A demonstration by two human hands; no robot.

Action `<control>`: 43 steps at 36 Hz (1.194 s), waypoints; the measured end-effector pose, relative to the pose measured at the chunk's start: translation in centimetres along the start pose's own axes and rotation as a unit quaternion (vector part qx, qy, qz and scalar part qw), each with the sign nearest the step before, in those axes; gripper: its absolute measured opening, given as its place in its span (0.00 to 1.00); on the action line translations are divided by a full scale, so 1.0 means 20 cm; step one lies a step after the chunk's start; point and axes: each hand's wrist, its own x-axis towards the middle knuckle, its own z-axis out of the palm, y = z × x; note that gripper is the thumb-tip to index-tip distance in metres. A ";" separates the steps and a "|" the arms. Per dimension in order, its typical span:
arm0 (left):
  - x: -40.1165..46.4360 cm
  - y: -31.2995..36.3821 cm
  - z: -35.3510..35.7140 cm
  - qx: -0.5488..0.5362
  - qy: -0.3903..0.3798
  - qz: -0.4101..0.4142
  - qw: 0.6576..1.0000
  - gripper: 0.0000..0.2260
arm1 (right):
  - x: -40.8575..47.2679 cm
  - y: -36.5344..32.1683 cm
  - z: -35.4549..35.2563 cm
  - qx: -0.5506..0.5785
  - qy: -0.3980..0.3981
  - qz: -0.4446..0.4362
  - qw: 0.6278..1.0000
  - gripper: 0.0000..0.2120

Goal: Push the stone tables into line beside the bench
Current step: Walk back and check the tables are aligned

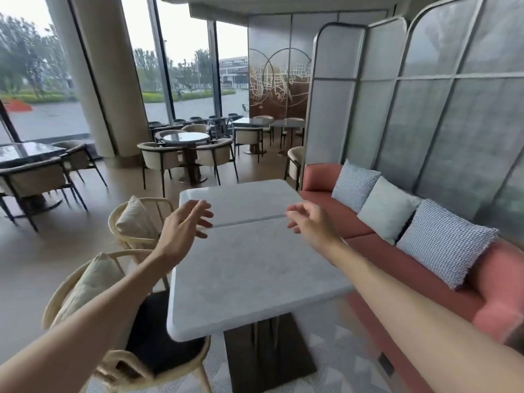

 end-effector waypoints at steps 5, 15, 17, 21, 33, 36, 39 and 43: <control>-0.15 0.00 0.30 -0.053 -0.027 -0.003 0.998 0.16 | -0.09 0.02 -0.25 0.121 0.033 0.002 0.992 0.05; 0.09 -0.03 0.88 -0.091 -0.037 -0.002 0.995 0.21 | 0.14 0.24 -0.68 0.206 0.067 0.019 0.976 0.07; 0.24 -0.03 1.03 -0.098 -0.039 0.007 0.994 0.20 | 0.23 0.33 -0.78 0.214 0.083 0.012 0.973 0.08; 0.51 -0.03 1.36 -0.134 -0.019 0.012 0.991 0.15 | 0.43 0.45 -1.03 0.211 0.110 0.011 0.971 0.08; 1.03 -0.02 2.19 -0.184 -0.023 0.006 0.983 0.12 | 1.16 0.74 -1.51 0.211 0.111 -0.009 0.971 0.09; 1.15 -0.09 2.28 -0.157 -0.012 0.004 0.988 0.12 | 1.33 0.92 -1.51 0.215 0.104 0.016 0.971 0.09; 1.26 -0.20 2.34 -0.128 0.005 -0.004 0.992 0.12 | 1.52 1.11 -1.50 0.223 0.092 0.036 0.970 0.08; 1.37 -0.34 2.40 -0.107 0.067 -0.040 0.991 0.12 | 1.79 1.31 -1.47 0.247 0.068 0.056 0.965 0.09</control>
